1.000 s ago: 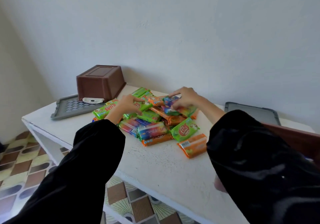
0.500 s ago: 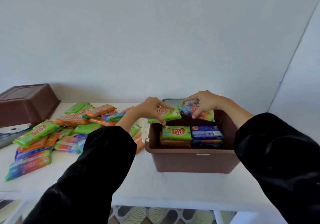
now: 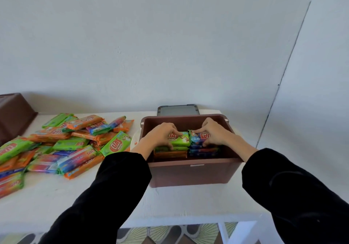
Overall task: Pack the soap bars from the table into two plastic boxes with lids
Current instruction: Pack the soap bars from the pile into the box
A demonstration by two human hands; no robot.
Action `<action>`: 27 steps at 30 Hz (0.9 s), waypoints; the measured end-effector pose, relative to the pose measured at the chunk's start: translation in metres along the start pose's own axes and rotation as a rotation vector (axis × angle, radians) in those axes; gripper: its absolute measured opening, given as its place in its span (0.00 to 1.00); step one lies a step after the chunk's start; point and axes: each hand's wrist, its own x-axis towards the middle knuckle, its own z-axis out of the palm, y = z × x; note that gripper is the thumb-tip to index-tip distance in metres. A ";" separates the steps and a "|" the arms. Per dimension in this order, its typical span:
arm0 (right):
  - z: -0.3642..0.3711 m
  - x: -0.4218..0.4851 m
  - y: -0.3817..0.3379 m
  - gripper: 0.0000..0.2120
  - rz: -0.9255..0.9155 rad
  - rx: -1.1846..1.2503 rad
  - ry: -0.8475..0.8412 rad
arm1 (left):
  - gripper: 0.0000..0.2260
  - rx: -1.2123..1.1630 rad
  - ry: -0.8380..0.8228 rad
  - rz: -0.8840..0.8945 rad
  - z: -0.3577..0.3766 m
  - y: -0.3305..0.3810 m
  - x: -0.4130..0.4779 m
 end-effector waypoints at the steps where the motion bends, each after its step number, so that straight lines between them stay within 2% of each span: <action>1: 0.001 -0.001 0.001 0.32 -0.002 0.016 0.016 | 0.30 0.011 0.005 0.002 0.000 0.000 0.000; 5: 0.001 -0.003 -0.001 0.30 -0.014 -0.003 0.015 | 0.30 0.017 0.033 -0.008 0.001 0.000 0.001; 8: -0.008 -0.002 -0.004 0.23 -0.032 0.118 0.054 | 0.27 -0.084 0.068 -0.022 -0.004 -0.001 -0.006; 10: -0.018 0.002 -0.013 0.20 -0.059 0.188 0.107 | 0.22 -0.294 0.198 -0.051 -0.011 -0.004 -0.015; 12: -0.028 0.009 -0.028 0.20 -0.088 0.209 0.152 | 0.15 -0.439 0.402 -0.109 -0.024 -0.012 -0.025; 15: -0.040 0.031 -0.061 0.21 -0.178 0.210 0.192 | 0.09 -0.477 0.578 -0.229 -0.046 -0.040 -0.045; 20: -0.044 0.077 -0.132 0.21 -0.295 0.269 0.223 | 0.10 -0.389 0.599 -0.456 -0.062 -0.111 -0.095; 27: -0.014 0.143 -0.235 0.21 -0.418 0.312 0.099 | 0.17 -0.291 0.538 -0.925 -0.043 -0.225 -0.184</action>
